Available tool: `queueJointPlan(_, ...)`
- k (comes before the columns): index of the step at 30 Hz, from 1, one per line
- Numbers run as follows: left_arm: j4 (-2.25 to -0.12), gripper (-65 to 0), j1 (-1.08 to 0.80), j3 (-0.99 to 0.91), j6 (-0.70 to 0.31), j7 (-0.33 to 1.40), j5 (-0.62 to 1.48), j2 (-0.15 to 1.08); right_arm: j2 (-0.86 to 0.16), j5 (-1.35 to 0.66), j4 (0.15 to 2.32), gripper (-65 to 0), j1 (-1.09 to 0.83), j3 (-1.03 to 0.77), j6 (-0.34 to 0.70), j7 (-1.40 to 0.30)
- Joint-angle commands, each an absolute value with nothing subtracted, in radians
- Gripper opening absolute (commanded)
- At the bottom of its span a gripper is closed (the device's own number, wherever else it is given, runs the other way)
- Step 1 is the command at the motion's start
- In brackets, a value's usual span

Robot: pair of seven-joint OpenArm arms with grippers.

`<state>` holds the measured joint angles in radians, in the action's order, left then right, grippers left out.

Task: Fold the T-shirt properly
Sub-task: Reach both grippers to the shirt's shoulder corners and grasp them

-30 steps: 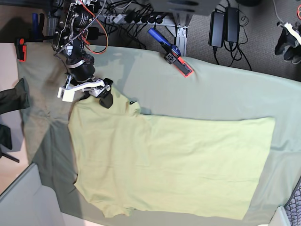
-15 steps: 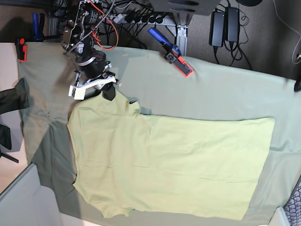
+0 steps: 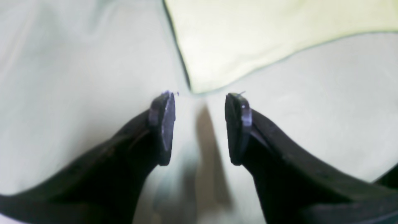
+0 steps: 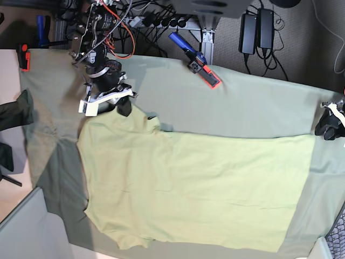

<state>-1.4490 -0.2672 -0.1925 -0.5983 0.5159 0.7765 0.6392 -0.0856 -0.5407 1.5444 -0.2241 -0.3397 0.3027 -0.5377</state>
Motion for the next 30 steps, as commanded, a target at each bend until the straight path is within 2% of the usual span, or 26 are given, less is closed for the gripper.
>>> queueJointPlan(1, -1.454, -35.0, -0.24, -0.186, -0.603, 0.495, 0.787, 0.652, -0.091, -0.512, 1.55, -65.0, -0.223, -0.34, 0.311, -0.55)
queueJointPlan(12, -1.327, -35.0, -0.136, -0.105, -0.603, 0.475, 0.713, 0.556, -0.091, -0.512, 1.55, -65.0, -0.223, -0.34, 0.311, -0.55)
queueJointPlan(19, -1.318, -35.0, -0.098, -0.154, -0.601, 0.476, 0.679, 0.558, -0.091, -0.512, 1.55, -65.0, -0.228, -0.34, 0.311, -0.55)
queueJointPlan(24, -1.322, -35.0, -0.098, -0.237, -0.558, 0.488, 0.68, 0.58, -0.091, -0.512, 1.55, -65.0, -0.228, -0.34, 0.311, -0.55)
queueJointPlan(30, -1.32, -35.0, -0.101, -0.207, -0.558, 0.521, 0.721, 0.578, -0.091, -0.512, 1.55, -65.0, -0.225, -0.34, 0.311, -0.55)
